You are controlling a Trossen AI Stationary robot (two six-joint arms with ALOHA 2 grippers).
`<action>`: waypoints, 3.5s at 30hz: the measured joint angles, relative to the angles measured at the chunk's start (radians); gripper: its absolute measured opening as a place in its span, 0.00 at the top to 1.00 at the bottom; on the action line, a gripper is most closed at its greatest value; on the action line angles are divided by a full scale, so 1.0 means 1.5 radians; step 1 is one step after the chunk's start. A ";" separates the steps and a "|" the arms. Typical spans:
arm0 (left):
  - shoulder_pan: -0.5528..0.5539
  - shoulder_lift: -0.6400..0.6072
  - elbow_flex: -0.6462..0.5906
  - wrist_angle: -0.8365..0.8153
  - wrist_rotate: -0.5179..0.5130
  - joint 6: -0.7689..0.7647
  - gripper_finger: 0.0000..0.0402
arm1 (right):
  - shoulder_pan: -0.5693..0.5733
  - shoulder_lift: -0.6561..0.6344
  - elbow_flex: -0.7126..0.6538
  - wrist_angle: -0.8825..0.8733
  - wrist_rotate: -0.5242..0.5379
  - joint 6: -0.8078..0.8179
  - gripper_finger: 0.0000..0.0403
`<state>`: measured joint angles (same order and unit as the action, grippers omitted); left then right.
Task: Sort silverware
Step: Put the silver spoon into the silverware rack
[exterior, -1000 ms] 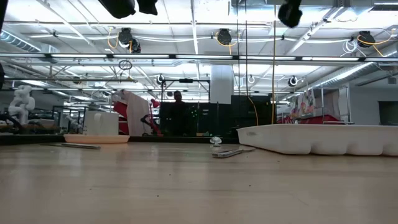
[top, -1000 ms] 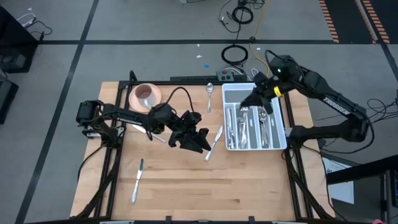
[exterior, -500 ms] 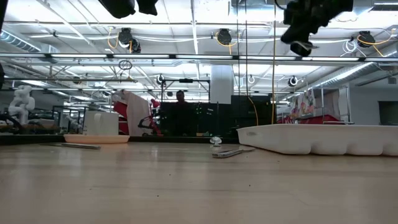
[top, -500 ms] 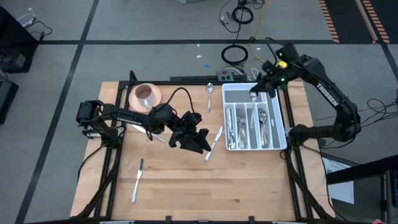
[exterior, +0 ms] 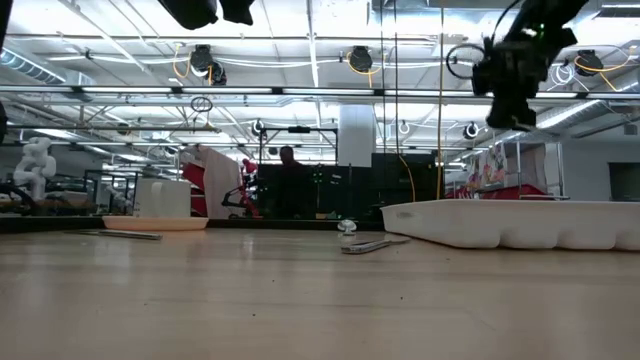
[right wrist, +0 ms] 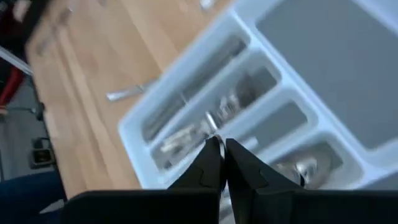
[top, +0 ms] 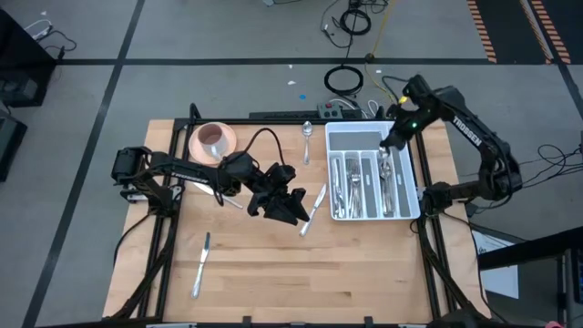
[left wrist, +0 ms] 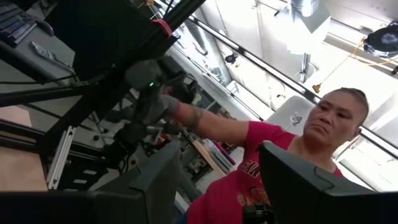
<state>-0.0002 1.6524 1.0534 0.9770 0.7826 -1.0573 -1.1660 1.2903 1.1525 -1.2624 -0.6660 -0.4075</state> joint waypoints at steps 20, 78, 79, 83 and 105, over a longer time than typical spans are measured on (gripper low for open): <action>0.000 0.000 0.000 -0.001 0.000 0.000 0.45 | -0.048 -0.001 -0.214 0.181 0.058 0.019 1.00; 0.000 0.000 0.000 -0.001 -0.001 0.000 0.45 | 0.040 0.052 -0.235 0.239 0.274 0.104 0.82; 0.000 0.000 0.000 -0.001 -0.001 0.000 0.45 | 0.040 0.052 -0.235 0.239 0.273 0.104 0.81; 0.000 0.000 0.000 -0.001 -0.001 0.000 0.45 | 0.040 0.052 -0.235 0.237 0.271 0.103 0.77; 0.000 0.000 0.000 -0.001 -0.001 0.000 0.45 | 0.041 0.049 -0.233 0.233 0.259 0.067 0.97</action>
<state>0.0002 1.6527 1.0534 0.9749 0.7815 -1.0573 -1.1046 1.3643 0.8028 -0.9131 -0.2775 -0.3077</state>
